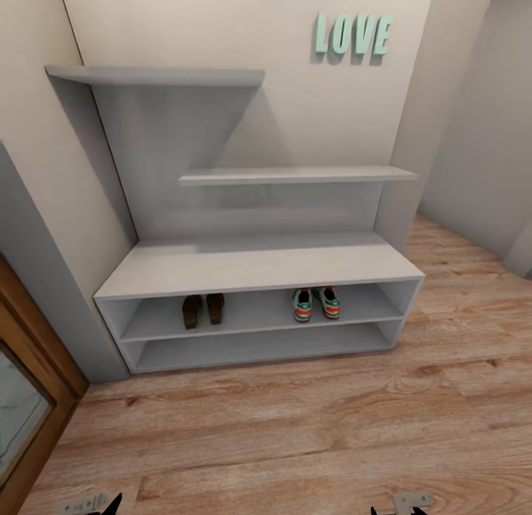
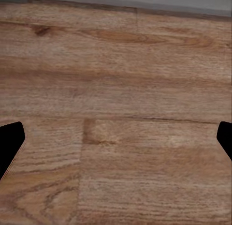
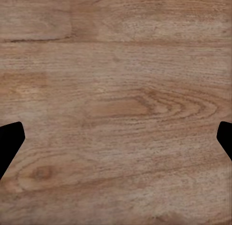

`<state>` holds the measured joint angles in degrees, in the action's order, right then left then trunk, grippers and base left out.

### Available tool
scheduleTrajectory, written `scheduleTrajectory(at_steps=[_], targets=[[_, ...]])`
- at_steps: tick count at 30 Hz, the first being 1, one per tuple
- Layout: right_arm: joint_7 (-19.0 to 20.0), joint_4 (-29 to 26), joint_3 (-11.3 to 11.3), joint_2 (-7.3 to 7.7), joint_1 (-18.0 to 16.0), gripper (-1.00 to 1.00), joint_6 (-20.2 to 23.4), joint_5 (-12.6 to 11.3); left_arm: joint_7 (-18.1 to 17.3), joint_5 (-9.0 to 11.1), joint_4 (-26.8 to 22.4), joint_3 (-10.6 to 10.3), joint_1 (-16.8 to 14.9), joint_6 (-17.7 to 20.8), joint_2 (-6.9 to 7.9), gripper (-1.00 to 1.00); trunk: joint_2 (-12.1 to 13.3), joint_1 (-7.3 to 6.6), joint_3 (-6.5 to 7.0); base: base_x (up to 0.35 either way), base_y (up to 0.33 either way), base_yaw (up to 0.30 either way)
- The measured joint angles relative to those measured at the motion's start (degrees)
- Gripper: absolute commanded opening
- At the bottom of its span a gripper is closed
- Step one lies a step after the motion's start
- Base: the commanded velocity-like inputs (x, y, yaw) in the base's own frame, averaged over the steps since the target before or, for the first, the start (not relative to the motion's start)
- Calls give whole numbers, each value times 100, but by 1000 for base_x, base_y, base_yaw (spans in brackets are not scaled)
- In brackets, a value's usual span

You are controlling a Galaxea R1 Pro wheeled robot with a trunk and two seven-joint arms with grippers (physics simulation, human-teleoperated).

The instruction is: Pick up the two gym shoes and the two sandals from the corridor floor and place them onto the hallstand (shoe rack) in the corridor, making sure they are on the rack and not on the floor. Arrange them so the two gym shoes are next to each other and the two sandals are next to each other.

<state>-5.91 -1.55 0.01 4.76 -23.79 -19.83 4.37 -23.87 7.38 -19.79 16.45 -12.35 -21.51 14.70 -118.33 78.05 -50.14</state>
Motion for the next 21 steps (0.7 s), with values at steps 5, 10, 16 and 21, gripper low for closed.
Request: scheduleTrajectory(at_steps=[5,10,16,21], targets=[[0,0,0,-1,1,100,0,0,-7,11,-5,280,0,-43,4,100,1,-1,1,0,0,0],[0,0,0,-1,2,100,0,0,-8,7,-6,333,0,-51,-4,100,1,-1,1,0,0,0],[0,0,0,-1,1,100,0,0,-8,-34,-6,336,0,-54,-11,100,1,-1,1,0,0,0],[0,0,0,-1,1,100,0,0,-10,-43,-6,328,0,-54,-13,100,1,-1,1,0,0,0]])
